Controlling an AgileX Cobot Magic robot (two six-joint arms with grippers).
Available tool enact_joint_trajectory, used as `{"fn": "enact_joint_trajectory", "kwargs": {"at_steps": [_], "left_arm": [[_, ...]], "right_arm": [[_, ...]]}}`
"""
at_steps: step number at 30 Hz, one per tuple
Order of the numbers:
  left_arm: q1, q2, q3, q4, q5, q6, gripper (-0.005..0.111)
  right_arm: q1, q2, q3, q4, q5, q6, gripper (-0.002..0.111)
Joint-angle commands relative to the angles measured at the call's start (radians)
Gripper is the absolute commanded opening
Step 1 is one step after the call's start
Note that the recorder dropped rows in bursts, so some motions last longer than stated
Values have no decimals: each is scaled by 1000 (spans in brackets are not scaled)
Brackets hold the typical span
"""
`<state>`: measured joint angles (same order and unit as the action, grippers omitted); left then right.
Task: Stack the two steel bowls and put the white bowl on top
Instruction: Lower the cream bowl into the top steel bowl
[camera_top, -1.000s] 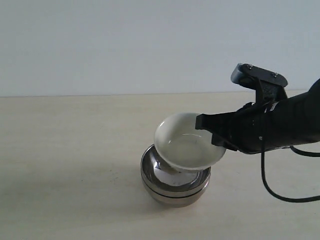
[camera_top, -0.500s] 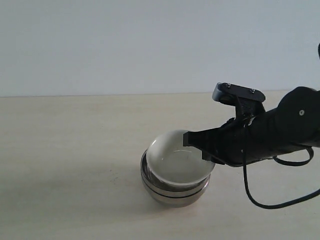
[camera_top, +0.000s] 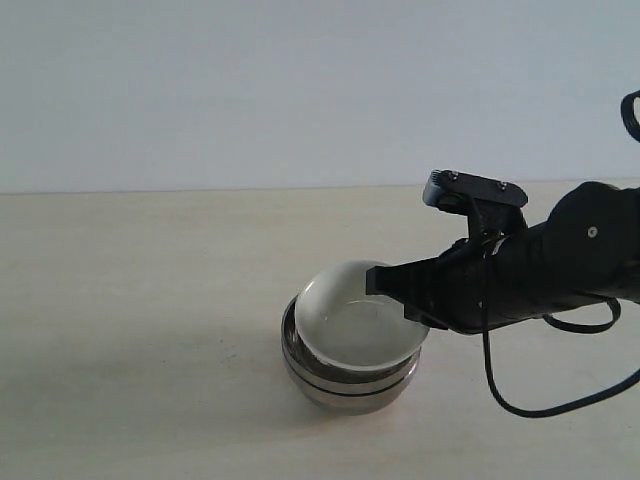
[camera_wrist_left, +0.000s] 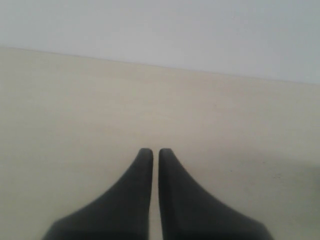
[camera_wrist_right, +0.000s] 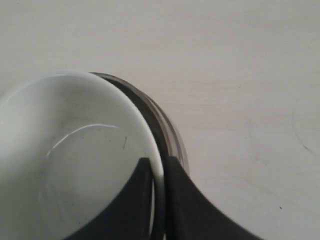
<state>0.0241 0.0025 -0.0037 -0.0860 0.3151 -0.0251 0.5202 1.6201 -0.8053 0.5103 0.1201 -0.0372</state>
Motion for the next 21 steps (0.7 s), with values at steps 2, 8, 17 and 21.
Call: {"fn": "enact_joint_trajectory", "kwargs": {"at_steps": [2, 8, 17, 21], "left_arm": [[4, -2, 4, 2, -8, -12, 4], [4, -2, 4, 2, -8, -12, 4], [4, -2, 4, 2, -8, -12, 4], [4, -2, 4, 2, -8, -12, 4]], "right_arm": [[1, -1, -5, 2, -17, -9, 0], [1, -1, -5, 2, -4, -9, 0], [41, -1, -5, 2, -19, -26, 37], [41, -1, -5, 0, -21, -33, 39]]}}
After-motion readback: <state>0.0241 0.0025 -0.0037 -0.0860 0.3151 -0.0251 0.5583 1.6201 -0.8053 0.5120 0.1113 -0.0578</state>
